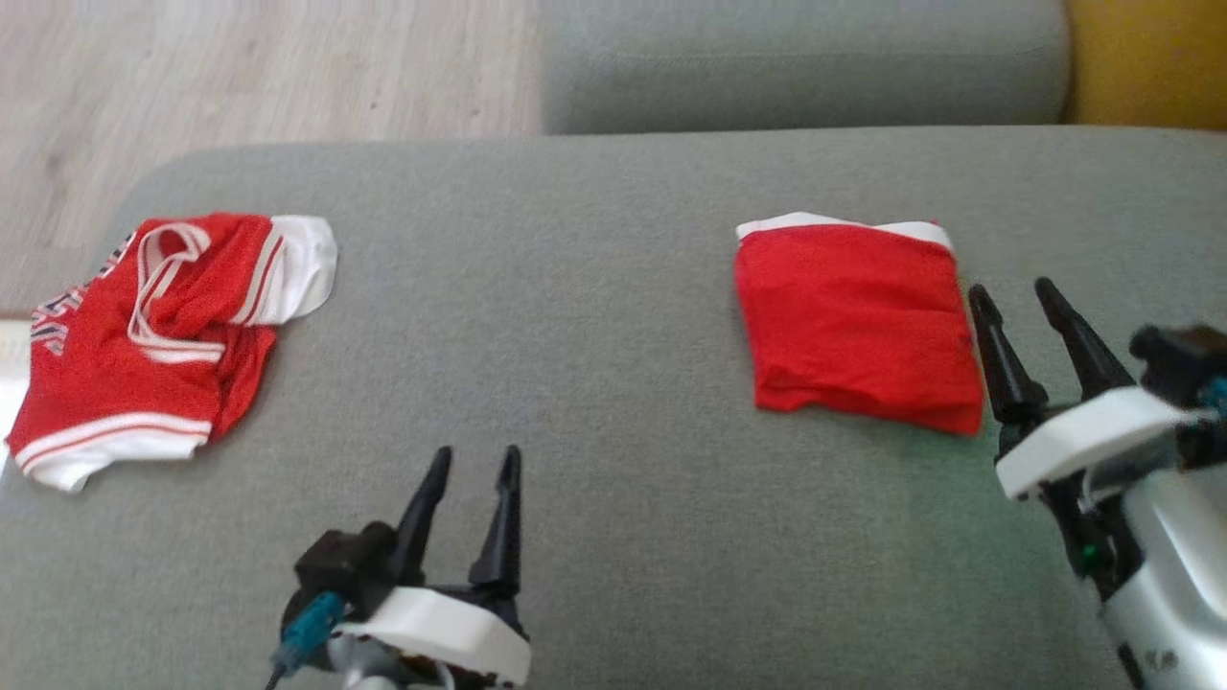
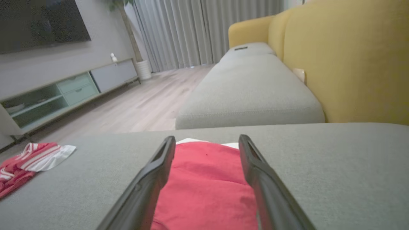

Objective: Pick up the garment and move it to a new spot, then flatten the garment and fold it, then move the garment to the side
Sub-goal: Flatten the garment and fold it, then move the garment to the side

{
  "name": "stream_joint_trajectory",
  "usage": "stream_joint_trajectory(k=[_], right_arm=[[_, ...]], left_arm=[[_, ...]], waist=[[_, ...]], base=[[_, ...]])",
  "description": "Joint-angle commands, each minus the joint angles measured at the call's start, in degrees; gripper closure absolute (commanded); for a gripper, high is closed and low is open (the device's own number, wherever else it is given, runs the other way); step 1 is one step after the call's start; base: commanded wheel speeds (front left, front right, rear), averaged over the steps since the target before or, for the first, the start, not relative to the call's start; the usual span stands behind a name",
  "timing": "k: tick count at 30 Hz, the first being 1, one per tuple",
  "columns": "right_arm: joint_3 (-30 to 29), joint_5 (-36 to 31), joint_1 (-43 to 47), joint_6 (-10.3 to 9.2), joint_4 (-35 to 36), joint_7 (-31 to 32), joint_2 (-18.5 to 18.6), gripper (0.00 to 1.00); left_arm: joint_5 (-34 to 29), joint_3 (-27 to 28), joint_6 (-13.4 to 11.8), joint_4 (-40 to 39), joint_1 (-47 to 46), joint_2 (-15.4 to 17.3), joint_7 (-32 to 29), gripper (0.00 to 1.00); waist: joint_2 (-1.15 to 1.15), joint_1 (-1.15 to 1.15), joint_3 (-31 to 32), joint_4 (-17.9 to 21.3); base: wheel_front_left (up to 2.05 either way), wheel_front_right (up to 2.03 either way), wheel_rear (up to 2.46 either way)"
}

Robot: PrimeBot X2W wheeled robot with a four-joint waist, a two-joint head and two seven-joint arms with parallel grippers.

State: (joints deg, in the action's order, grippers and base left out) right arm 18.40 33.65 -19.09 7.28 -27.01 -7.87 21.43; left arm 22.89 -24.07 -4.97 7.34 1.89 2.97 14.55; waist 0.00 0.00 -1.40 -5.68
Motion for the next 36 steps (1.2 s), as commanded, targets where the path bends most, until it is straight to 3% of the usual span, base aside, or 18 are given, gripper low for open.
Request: stream_joint_trajectory(k=[1,10,17,24,36], right_arm=[[0.0,-0.3,0.1,0.21,2.0,-1.7,0.2,0.00],[-2.3,-8.3,8.2,0.21,2.2,-7.0,-6.1,0.00],[-6.5,-14.5,15.0,0.21,7.9,-7.1,-11.4,0.00],[-7.6,-19.2,19.2,0.21,9.9,-7.1,-13.8,0.00],[-7.9,-22.0,20.6,0.21,8.6,-7.1,-15.9,0.00]], left_arm=[[-1.0,2.7,-0.1,-2.2,-0.9,-0.1,0.4,0.00],[-6.5,10.2,-0.4,-5.7,5.0,-0.1,0.4,0.00],[-11.6,14.8,-0.6,-9.7,9.3,-0.1,0.4,0.00],[-19.1,16.1,-1.2,-11.7,13.2,-0.1,0.4,0.00],[-18.9,17.4,-1.3,-9.8,14.6,-0.1,0.4,0.00]], waist=[[0.00,0.00,1.6,1.3],[0.00,0.00,5.2,4.2],[0.00,0.00,7.4,4.9],[0.00,0.00,8.3,5.3],[0.00,0.00,8.5,4.6]], base=[[0.00,0.00,0.00],[0.00,0.00,0.00],[0.00,0.00,0.00],[0.00,0.00,0.00],[0.00,0.00,0.00]])
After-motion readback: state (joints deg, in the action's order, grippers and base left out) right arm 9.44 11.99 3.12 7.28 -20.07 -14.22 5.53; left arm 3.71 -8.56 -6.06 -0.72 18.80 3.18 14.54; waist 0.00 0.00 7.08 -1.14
